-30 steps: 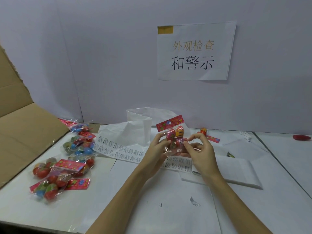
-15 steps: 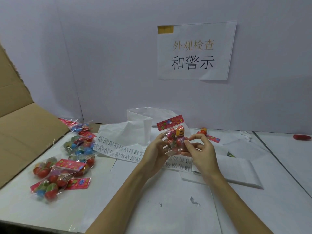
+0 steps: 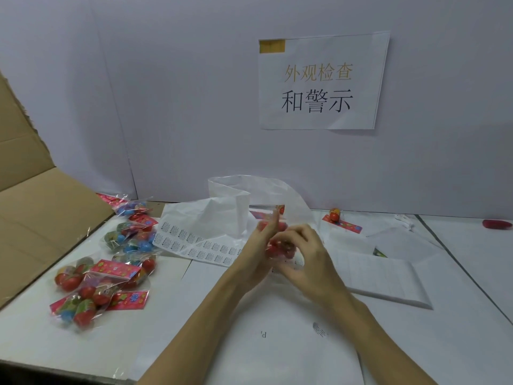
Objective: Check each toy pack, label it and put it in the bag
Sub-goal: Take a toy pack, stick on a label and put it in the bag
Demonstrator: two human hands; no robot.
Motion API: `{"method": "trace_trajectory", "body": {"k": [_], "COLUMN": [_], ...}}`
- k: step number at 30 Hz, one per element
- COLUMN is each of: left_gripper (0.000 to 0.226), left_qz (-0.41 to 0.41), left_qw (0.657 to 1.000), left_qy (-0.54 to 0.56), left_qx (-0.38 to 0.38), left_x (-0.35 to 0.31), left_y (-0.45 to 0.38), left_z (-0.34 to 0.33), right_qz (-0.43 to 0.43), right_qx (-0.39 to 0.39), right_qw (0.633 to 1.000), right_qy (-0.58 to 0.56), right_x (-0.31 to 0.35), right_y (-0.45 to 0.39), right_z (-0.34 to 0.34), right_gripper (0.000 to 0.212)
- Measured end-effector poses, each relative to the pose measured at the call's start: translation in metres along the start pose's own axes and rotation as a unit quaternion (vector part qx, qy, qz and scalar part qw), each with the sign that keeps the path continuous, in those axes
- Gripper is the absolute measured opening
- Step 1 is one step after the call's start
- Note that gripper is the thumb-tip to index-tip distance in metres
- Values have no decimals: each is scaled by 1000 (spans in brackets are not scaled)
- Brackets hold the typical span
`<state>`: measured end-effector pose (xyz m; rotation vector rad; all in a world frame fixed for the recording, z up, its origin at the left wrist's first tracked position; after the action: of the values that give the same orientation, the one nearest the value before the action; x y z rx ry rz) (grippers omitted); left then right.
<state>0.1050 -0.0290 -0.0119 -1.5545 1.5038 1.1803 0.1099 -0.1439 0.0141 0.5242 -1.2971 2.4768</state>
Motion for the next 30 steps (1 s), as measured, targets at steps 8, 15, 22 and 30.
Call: {"method": "trace_trajectory", "body": {"k": [8,15,22,30], "left_gripper": [33,55,63,38], "left_qz": [-149,-239,-371,-297], "left_qw": [923,847,646,626], "left_qy": [-103,-292,-616,-702], "left_qx": [-339,-375,-255,-164], "left_x": [-32,-41,-28,13], "left_y": [16,26,26,0], "left_z": [78,56,-17,-19], "right_qz": [-103,-189,-182,-174], "right_qx": [17,152,121,69], "right_qw": [991,955,966,977], "right_qy": [86,173,139,103], "right_x": [-35,-71,-71,-61], "right_y": [5,22,18,12], "right_z": [8,3,4,10], "right_gripper": [41,50,44,28]}}
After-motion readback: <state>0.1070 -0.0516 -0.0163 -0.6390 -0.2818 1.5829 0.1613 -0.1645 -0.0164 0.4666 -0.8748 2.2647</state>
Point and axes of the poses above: each hand's wrist, its own y-axis away from the middle knuckle, its own z-axis out of the back of the hand, x = y × z, the point moved 8 cm from there along -y, towards the middle knuckle, and after that the axes turned 11 degrees about z, right-handed, at the moved point
